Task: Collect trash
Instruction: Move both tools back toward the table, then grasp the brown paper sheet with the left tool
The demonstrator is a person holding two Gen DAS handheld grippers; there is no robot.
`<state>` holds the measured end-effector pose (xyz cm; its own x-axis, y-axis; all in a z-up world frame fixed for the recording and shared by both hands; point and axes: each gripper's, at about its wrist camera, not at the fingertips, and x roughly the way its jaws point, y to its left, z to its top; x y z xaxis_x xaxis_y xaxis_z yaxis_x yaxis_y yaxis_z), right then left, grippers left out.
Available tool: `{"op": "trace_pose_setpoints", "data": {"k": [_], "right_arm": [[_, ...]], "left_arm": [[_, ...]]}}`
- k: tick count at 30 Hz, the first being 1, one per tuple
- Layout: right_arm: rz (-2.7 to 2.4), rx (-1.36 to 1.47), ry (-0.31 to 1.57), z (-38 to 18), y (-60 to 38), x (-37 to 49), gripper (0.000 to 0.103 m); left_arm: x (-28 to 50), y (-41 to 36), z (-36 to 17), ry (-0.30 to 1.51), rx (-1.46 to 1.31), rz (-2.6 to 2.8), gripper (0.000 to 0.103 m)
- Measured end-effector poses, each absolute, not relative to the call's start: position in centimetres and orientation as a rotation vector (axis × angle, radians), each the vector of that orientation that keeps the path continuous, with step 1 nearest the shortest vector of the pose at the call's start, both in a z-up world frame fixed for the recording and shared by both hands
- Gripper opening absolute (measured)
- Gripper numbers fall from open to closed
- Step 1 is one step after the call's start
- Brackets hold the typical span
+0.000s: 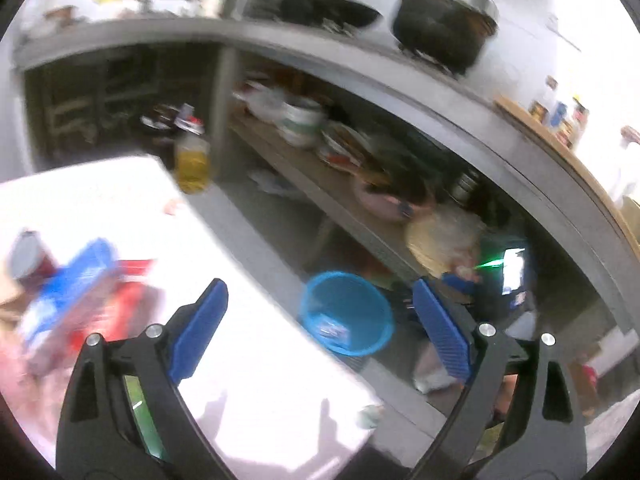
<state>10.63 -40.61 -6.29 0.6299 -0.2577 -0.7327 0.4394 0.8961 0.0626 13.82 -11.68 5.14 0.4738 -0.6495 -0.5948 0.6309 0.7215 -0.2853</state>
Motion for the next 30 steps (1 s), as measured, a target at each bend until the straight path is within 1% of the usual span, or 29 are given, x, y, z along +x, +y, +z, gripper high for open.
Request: {"op": "trace_pose_setpoints", "data": {"k": [6,11,16,18,22,23,24,25,28,30], "right_arm": [[-0.207,0.165,0.701,-2.3,-35.1,12.3,0.096],[-0.085,0.157,0.683,-0.3,-31.5,13.6,0.096],[-0.020,0.150,0.690,0.5,-28.8,13.8,0.096],[-0.009,0.140,0.700,0.5,-27.9,13.7,0.096],[-0.003,0.128,0.718,0.5,-27.2,13.3,0.096],[-0.004,0.131,0.723,0.4,-27.3,13.4,0.096],[-0.004,0.135,0.726,0.4,-27.3,13.3,0.096],[-0.002,0.143,0.729,0.4,-27.3,13.3,0.096],[-0.004,0.150,0.732,0.4,-27.3,13.5,0.096],[-0.005,0.151,0.736,0.4,-27.4,13.7,0.096]], "left_arm": [[13.5,-0.9,6.3,0.639,-0.097,-0.594,0.091],[16.8,6.5,6.4,0.666,-0.133,-0.456,0.091],[22.9,12.0,6.6,0.730,-0.072,-0.301,0.091],[25.9,13.2,6.0,0.813,0.010,-0.272,0.091],[30.6,14.0,3.4,0.961,0.086,-0.208,0.091],[31.4,13.8,2.7,0.993,0.112,-0.196,0.089],[32.2,13.7,1.9,1.027,0.134,-0.181,0.082],[32.5,13.6,1.3,1.046,0.144,-0.178,0.079],[33.2,12.7,-0.2,1.107,0.181,-0.183,0.073],[33.2,12.5,-0.9,1.129,0.195,-0.163,0.064]]}}
